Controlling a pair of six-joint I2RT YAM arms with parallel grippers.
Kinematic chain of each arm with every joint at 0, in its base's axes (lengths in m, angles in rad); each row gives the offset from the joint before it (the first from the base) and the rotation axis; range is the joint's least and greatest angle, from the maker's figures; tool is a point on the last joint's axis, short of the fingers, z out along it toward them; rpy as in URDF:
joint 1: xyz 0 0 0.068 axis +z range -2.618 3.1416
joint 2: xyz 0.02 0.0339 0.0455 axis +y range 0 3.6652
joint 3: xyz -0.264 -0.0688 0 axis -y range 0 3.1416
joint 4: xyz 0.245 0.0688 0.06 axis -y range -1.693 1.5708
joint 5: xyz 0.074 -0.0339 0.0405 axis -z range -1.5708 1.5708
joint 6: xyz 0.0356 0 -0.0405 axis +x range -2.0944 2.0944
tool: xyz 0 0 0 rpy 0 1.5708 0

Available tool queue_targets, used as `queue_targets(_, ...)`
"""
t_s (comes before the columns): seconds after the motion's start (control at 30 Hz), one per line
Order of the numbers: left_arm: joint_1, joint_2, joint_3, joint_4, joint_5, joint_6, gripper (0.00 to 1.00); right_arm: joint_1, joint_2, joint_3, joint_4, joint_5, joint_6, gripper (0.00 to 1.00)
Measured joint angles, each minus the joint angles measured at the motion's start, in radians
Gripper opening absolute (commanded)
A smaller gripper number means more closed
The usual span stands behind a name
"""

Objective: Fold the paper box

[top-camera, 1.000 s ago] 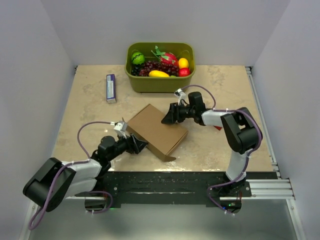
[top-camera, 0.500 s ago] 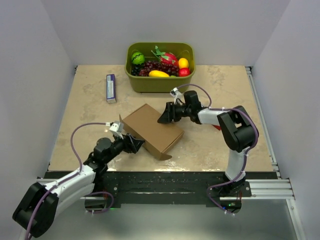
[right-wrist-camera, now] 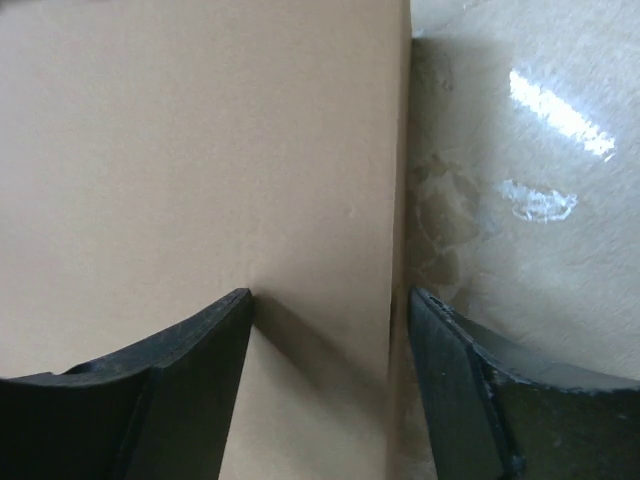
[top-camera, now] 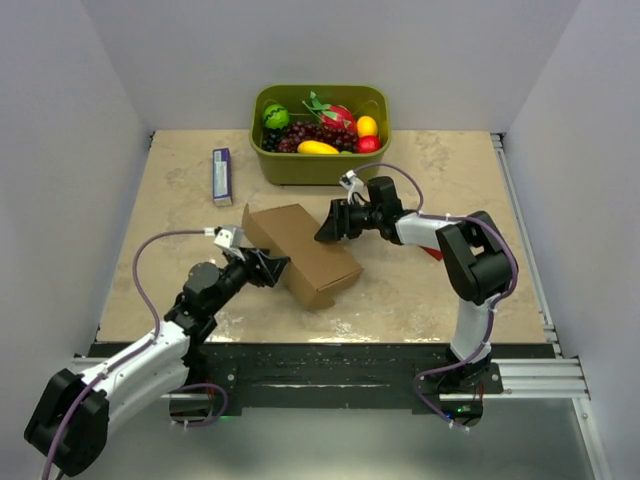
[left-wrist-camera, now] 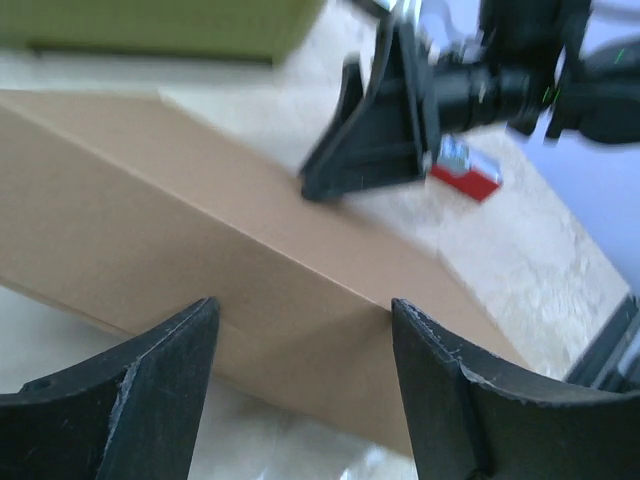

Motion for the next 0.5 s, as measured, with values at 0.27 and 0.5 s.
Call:
queue_targets(0.27,-0.047,0.050,0.173,0.269,0.057,0.018,0.73,0.141,0.027,-0.031,-0.128,-0.145,-0.009,0.84)
queue_targets(0.5,-0.058,0.107,0.173,0.284,0.080,0.045,0.75,0.167,0.031,-0.041,-0.175,-0.191,-0.007,0.85)
